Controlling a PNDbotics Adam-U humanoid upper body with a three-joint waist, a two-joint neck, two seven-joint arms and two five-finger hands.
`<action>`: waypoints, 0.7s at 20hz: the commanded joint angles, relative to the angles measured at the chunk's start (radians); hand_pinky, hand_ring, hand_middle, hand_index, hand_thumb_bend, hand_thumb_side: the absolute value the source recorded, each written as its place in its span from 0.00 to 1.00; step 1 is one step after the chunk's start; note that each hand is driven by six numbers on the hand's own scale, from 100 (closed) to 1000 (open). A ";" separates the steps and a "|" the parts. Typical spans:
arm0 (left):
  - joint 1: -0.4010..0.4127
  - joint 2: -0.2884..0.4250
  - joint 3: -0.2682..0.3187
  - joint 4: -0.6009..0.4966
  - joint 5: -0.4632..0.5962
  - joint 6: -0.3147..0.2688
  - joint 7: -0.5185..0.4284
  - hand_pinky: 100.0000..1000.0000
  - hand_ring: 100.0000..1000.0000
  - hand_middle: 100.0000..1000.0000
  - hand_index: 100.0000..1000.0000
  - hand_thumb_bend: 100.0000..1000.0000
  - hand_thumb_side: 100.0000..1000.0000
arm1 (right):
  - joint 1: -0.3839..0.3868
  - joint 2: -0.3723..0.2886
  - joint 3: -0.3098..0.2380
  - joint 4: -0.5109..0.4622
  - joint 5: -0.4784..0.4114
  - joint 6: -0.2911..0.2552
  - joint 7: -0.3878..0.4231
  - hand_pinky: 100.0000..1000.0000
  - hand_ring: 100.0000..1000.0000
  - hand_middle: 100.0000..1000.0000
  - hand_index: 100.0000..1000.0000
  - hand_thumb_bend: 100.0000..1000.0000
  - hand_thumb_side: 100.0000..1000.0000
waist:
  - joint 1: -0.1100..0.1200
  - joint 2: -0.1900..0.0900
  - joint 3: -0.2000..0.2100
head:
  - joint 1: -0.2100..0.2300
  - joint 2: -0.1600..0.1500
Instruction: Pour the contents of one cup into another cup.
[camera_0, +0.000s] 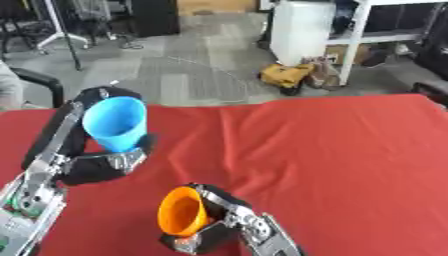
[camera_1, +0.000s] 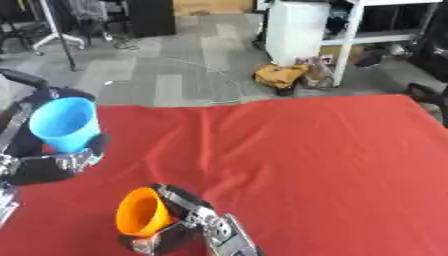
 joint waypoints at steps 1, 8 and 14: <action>-0.031 0.021 -0.005 0.012 -0.088 -0.043 0.013 0.28 0.35 0.46 0.68 0.18 0.00 | -0.015 0.011 0.001 -0.018 -0.014 0.001 0.008 0.71 0.34 0.27 0.47 0.22 0.00 | -0.001 -0.016 -0.002 | 0.004 -0.012; -0.036 0.016 -0.021 0.032 -0.254 -0.114 0.066 0.28 0.35 0.46 0.69 0.23 0.00 | -0.009 0.017 0.005 -0.015 -0.041 0.021 0.031 0.72 0.34 0.27 0.47 0.23 0.00 | -0.001 -0.015 -0.004 | 0.004 -0.011; -0.020 0.016 -0.032 0.035 -0.346 -0.163 0.137 0.28 0.35 0.46 0.70 0.25 0.00 | -0.006 0.019 0.001 0.006 -0.106 0.068 0.065 0.72 0.35 0.28 0.47 0.25 0.00 | -0.001 -0.016 -0.005 | 0.002 -0.010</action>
